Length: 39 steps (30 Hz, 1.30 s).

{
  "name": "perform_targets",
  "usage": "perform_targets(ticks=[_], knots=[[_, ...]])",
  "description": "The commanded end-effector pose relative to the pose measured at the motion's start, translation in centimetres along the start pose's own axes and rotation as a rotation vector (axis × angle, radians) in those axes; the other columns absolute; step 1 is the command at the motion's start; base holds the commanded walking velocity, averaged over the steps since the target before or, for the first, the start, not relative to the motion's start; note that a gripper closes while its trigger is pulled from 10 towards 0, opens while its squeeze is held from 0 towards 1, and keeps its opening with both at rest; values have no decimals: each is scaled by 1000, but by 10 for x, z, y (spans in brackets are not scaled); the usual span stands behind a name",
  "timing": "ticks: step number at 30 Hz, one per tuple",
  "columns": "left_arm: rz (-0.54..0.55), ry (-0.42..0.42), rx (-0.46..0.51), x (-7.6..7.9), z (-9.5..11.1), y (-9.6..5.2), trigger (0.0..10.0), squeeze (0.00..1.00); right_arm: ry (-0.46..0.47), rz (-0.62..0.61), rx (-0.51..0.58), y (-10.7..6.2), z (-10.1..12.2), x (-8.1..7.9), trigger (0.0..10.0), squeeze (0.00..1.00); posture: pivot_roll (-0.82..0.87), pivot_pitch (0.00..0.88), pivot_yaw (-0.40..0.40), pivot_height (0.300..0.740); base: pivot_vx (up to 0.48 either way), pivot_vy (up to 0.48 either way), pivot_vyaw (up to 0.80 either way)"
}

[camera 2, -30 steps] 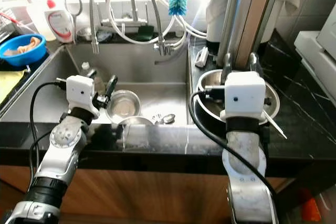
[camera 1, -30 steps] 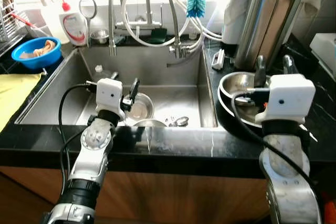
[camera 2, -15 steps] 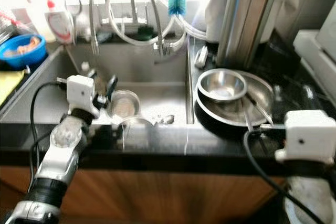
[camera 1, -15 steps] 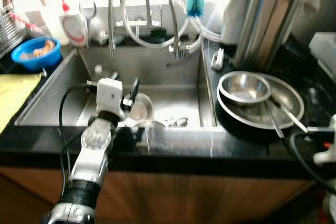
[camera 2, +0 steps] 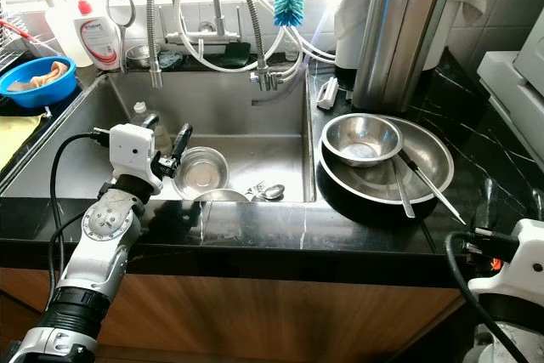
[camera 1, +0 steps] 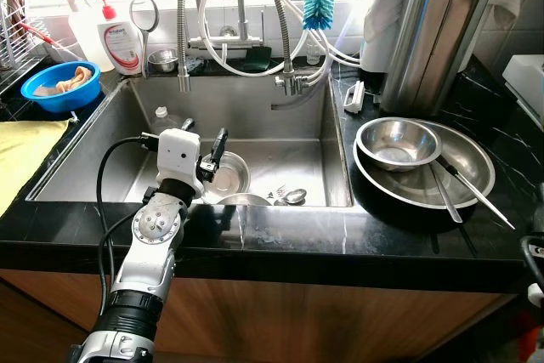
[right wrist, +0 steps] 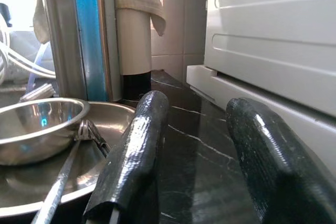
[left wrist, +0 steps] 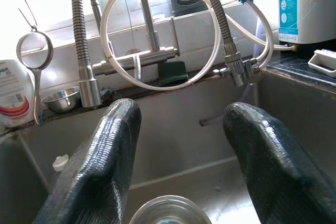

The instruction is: Kitchen organization

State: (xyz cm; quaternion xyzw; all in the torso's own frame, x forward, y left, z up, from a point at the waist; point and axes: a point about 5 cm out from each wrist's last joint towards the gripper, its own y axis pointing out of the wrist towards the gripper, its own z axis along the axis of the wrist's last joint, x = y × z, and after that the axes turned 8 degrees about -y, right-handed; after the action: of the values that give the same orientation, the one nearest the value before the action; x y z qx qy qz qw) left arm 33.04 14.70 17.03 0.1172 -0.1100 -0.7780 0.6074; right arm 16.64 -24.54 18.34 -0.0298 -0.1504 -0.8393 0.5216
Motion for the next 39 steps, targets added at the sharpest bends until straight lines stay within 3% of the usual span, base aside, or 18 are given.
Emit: perform_targets(ticks=[1, 2, 7, 21, 22, 23, 24, 27, 28, 34, 35, 36, 37, 39], knots=[[0, 22, -5, -4, -1, -2, 10000, 0, 37, -15, -28, 1, -4, -1, 10000, 0, -105, 0, 72, 740, 0, 0, 0], [0, 21, -4, -3, 0, -2, 10000, 0, 83, -4, -47, 2, -7, -6, 10000, 0, -105, 0, 72, 740, 0, 0, 0], [-1, 22, -1, -2, 0, -2, 10000, 0, 121, 73, -78, 2, -16, -21, 10000, 0, -94, 0, 69, 740, 0, 0, 0], [-6, 26, -2, -3, 0, -2, 10000, 0, 113, 63, -85, 0, -23, -18, 10000, 0, -98, 0, 73, 740, 0, 0, 0], [-7, 27, -2, -3, 0, -2, 10000, 0, 112, 54, -86, 0, -24, -17, 6471, 0, -97, 0, 73, 740, 0, 0, 0], [-7, 27, -1, -3, 0, -2, 10000, 0, 111, 49, -87, 0, -24, -17, 1725, 0, -97, 0, 73, 740, 0, 0, 0], [-6, 26, -1, -3, 0, -2, 10000, 0, 108, 45, -86, 1, -25, -16, 0, 0, -94, 0, 72, 740, 0, 0, 0], [-5, 26, -1, -3, 0, -2, 10000, 0, 108, 56, -82, 2, -24, -18, 314, 0, -94, 0, 72, 740, 0, 0, 0], [-5, 27, -3, -3, 0, -3, 10000, 0, 100, 64, -81, 2, -23, -19, 10000, 0, -93, 0, 71, 740, 0, 0, 0], [-4, 26, -5, -3, 0, -4, 10000, 0, 87, 69, -77, 4, -23, -20, 10000, 0, -93, 0, 71, 740, 0, 0, 0], [-4, 26, -4, -3, 0, -4, 10000, 0, 90, 73, -73, 4, -23, -20, 10000, 369, -93, 0, 71, 740, 0, 0, 0], [-4, 26, -4, -3, 0, -4, 10000, 0, 95, 78, -67, 4, -22, -21, 10000, 369, -93, 0, 71, 740, 0, 0, 0], [-4, 26, -4, -3, -1, -4, 10000, 0, 96, 80, -61, 5, -21, -22, 10000, 1000, -93, 0, 71, 740, 0, 0, 0], [-4, 26, -4, -3, 0, -3, 10000, 0, 99, 87, -50, 5, -20, -23, 10000, 1000, -93, 0, 70, 740, 0, 0, 0]])
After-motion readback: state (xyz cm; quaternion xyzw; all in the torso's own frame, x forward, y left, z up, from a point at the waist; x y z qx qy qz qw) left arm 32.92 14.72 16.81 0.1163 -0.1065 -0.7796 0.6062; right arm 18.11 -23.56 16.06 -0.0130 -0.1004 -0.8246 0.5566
